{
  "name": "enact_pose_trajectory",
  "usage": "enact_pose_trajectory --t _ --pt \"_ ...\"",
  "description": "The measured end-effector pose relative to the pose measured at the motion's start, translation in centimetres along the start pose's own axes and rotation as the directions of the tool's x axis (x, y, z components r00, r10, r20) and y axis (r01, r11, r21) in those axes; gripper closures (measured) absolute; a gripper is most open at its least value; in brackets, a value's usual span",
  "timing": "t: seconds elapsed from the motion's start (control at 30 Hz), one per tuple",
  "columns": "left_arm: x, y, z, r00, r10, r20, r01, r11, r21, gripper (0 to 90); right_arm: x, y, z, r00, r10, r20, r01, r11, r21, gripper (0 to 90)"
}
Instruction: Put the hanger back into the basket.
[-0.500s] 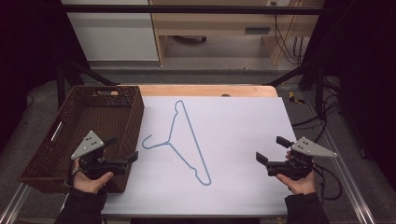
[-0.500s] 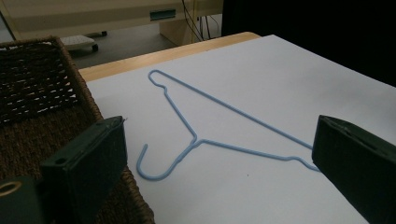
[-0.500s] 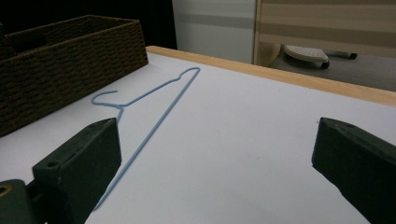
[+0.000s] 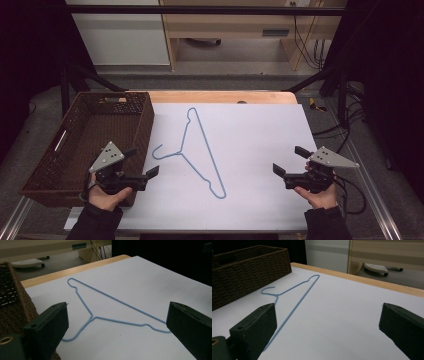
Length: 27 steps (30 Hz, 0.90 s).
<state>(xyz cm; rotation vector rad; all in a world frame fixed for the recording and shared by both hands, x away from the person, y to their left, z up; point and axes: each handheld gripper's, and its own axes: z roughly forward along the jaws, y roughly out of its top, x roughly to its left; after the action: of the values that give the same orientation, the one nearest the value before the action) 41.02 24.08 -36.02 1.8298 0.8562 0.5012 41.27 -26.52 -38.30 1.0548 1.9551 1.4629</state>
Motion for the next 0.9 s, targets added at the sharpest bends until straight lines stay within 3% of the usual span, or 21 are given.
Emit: enact_pose_trajectory --t 0.27,0.57,0.9 --pt "-0.8 0.4 2.0 0.9998 0.008 0.019 -0.008 0.9991 0.042 5.4 1.0 0.4 0.6 0.9998 -0.018 -0.013 0.018 1.0 0.023 2.1" --pt "-0.7 1.6 4.3 0.9994 0.012 0.032 -0.015 0.9958 0.09 6.2 1.5 0.4 1.2 0.9991 -0.032 -0.027 0.033 0.999 0.04 2.2" --pt "-0.9 2.4 7.8 0.9991 0.027 0.034 -0.032 0.9872 0.156 9.0 1.8 0.4 1.5 0.9989 -0.034 -0.034 0.035 0.998 0.049 2.7"
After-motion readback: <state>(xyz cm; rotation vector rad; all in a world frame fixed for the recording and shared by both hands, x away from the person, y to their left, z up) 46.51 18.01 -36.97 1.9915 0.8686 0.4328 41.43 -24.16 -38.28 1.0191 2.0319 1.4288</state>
